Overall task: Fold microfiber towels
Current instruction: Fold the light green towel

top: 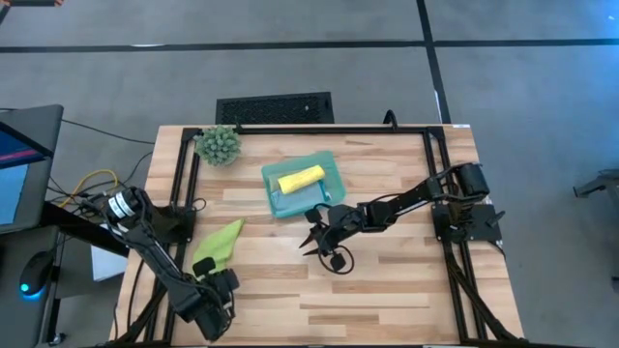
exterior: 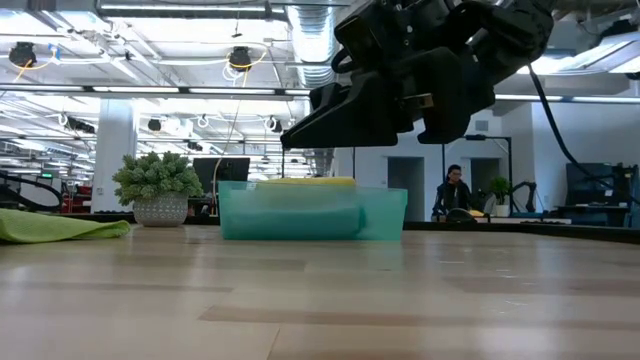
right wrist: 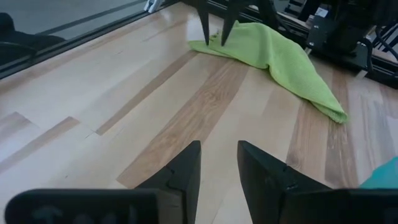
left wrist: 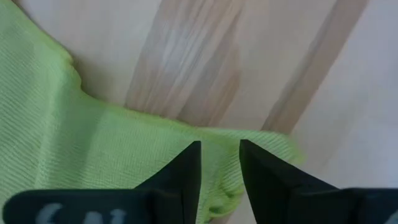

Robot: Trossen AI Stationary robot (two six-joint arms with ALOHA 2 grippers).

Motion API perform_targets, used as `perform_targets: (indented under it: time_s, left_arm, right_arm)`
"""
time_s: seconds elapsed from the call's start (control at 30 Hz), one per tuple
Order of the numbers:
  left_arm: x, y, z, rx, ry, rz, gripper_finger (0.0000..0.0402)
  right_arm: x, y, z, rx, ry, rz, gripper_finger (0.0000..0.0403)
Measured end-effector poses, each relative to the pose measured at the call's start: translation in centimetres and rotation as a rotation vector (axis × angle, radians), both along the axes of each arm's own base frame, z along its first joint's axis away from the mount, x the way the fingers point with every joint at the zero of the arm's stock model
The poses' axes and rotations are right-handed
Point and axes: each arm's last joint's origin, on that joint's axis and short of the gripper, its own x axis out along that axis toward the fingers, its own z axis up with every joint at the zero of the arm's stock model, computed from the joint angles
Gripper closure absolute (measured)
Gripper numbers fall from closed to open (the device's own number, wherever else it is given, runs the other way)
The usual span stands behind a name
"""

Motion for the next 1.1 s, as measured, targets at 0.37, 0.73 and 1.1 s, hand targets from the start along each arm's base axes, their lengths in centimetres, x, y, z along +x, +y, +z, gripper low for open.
perform_targets:
  time_s: [0.37, 0.73, 1.1]
  left_arm:
    - [-0.5, 0.6, -1.3, -0.011, 0.052, -0.071, 0.0226]
    - [0.2, 0.2, -0.5, -0.049, 0.066, -0.056, 0.0258]
    - [-0.1, 0.3, -0.4, -0.111, 0.151, 0.059, 0.0189]
  right_arm:
    - [0.0, 0.0, 0.0, 0.004, 0.002, -0.003, 0.0277]
    - [0.0, 0.0, 0.0, 0.004, 0.002, -0.002, 0.0278]
    - [0.0, 0.0, 0.0, 0.004, 0.002, -0.003, 0.0278]
